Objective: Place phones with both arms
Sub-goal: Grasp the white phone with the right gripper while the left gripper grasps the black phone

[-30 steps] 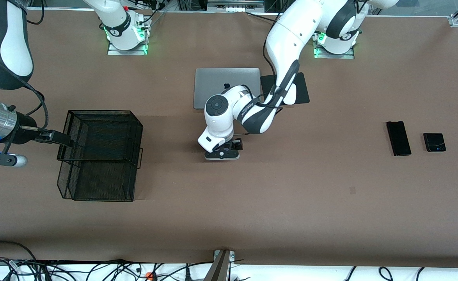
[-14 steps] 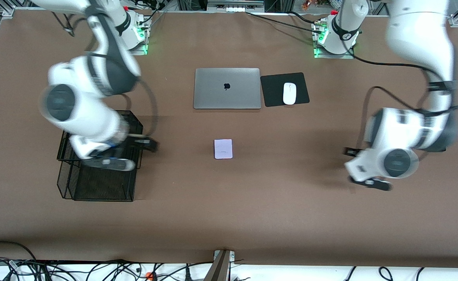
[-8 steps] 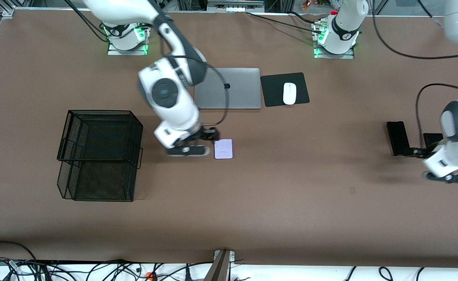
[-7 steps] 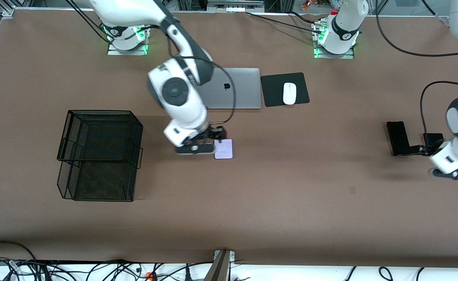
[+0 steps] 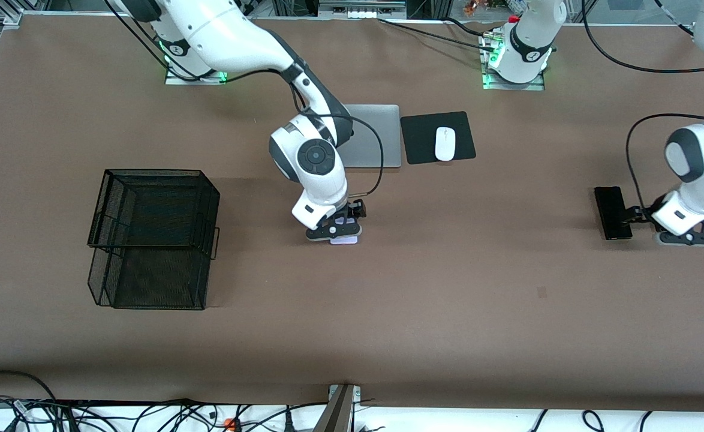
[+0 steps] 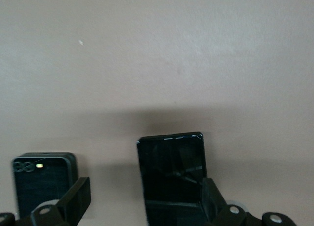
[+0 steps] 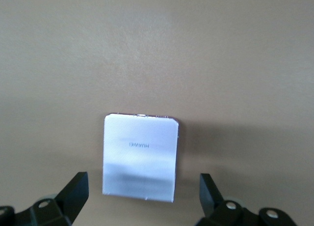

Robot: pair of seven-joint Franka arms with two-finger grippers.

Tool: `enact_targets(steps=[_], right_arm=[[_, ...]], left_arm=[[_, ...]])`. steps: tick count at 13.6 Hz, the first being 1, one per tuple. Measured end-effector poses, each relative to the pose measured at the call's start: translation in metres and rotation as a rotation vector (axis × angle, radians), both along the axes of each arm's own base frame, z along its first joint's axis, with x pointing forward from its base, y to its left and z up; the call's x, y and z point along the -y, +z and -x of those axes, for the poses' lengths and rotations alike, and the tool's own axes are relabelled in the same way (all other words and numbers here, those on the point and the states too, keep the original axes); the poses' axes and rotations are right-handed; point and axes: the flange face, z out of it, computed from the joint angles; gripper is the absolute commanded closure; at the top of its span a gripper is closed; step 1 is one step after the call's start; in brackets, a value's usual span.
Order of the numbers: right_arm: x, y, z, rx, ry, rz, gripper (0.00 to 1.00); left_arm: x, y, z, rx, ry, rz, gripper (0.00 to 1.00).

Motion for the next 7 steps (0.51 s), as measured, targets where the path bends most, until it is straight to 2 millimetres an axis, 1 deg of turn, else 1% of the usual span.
enact_targets(steps=[2, 3, 5, 7], right_arm=[[-0.004, -0.015, 0.004, 0.002, 0.009, 0.001, 0.00], [-0.005, -0.018, 0.005, 0.000, 0.012, 0.002, 0.00], [-0.007, -0.018, 0.005, 0.011, 0.019, -0.002, 0.00], [-0.011, -0.019, 0.006, 0.035, 0.032, -0.011, 0.00]], left_arm=[[0.007, -0.018, 0.015, 0.022, 0.008, 0.005, 0.00], [0.009, -0.024, 0.021, 0.024, 0.015, 0.008, 0.00], [0.009, -0.031, 0.029, 0.034, 0.032, 0.010, 0.00], [0.003, -0.034, 0.036, 0.047, 0.072, 0.017, 0.00]])
